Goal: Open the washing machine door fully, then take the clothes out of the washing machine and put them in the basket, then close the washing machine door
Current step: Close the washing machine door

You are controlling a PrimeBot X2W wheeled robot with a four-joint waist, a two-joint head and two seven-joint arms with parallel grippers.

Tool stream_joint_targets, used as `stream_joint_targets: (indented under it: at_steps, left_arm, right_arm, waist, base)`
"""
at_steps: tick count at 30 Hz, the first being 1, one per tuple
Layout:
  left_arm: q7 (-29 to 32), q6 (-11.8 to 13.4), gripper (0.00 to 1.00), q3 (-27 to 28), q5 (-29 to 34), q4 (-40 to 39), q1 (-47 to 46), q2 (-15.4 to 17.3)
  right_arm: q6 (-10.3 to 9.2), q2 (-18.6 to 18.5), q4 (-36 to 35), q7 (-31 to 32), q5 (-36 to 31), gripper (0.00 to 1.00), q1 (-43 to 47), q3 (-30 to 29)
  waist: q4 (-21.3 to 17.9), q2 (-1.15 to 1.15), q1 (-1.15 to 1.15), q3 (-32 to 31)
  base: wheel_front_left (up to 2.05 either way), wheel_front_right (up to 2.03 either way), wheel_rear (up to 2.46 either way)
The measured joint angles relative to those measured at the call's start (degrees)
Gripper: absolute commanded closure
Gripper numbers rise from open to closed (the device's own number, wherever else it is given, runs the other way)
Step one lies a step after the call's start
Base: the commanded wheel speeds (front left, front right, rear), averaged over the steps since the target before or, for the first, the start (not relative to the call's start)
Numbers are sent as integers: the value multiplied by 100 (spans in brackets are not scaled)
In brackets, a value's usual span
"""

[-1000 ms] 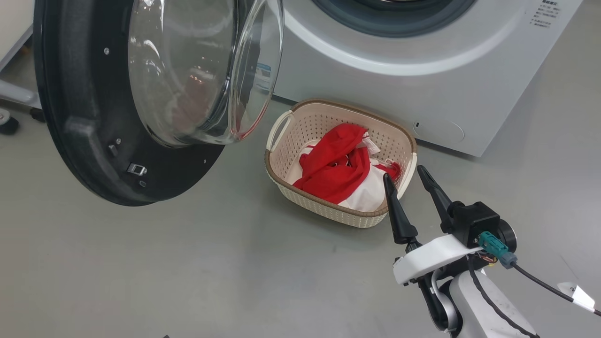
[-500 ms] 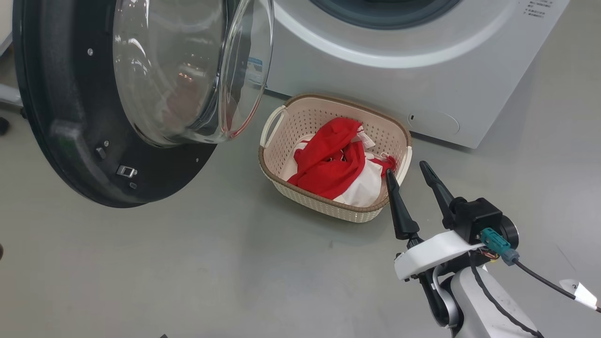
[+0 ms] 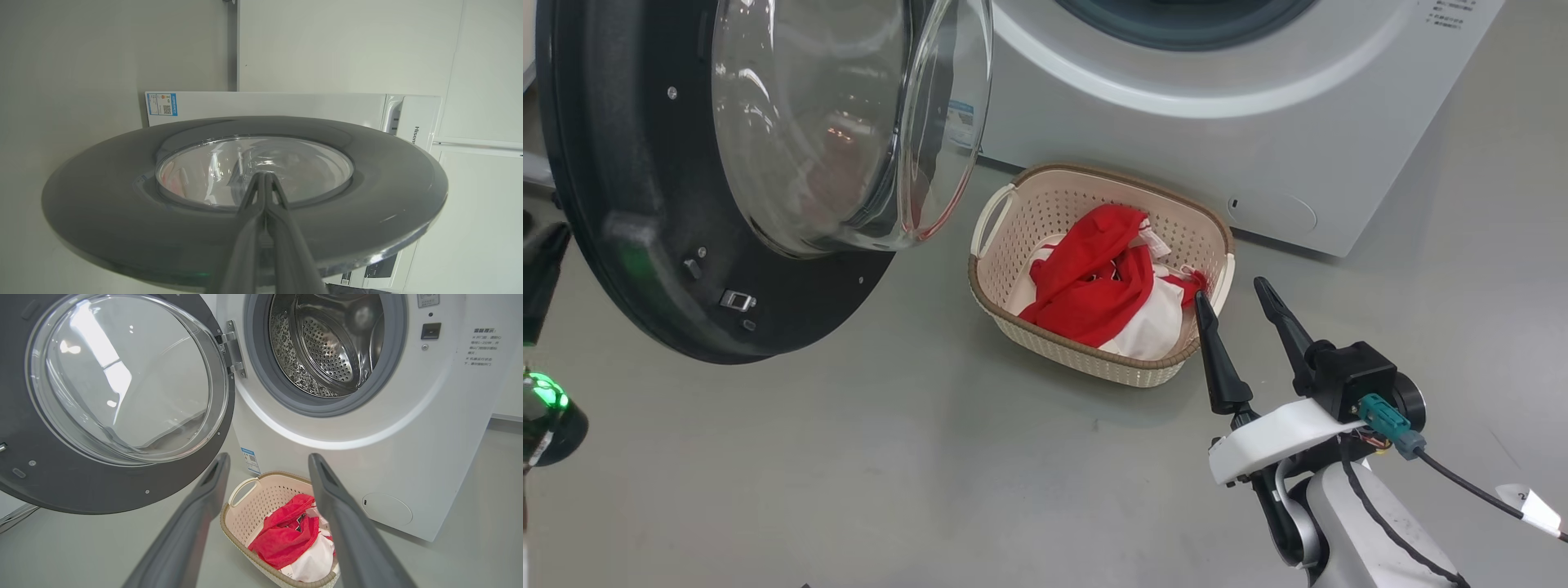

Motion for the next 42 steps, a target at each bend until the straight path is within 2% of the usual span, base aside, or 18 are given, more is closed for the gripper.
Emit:
stream_joint_targets:
  at_steps: [21, 24, 42]
  left_arm:
    - [546, 3, 100, -226, -164, -202, 15, -250]
    - [634, 3, 100, -232, -336, -288, 30, -302]
    - [1184, 3, 100, -534, -456, -1015, 656, -564]
  right_arm:
    - [-2, 0, 12, 0, 10, 0, 0, 3]
    - [-2, 0, 12, 0, 11, 0, 0, 8]
    - [-7, 1, 2, 0, 120, 0, 16, -1]
  waist:
    - [-105, 0, 0, -70]
    - [-135, 0, 0, -82]
    - [-503, 0, 0, -305]
  base:
    - [0, 0, 0]
    - [0, 0, 0]
    - [0, 0, 0]
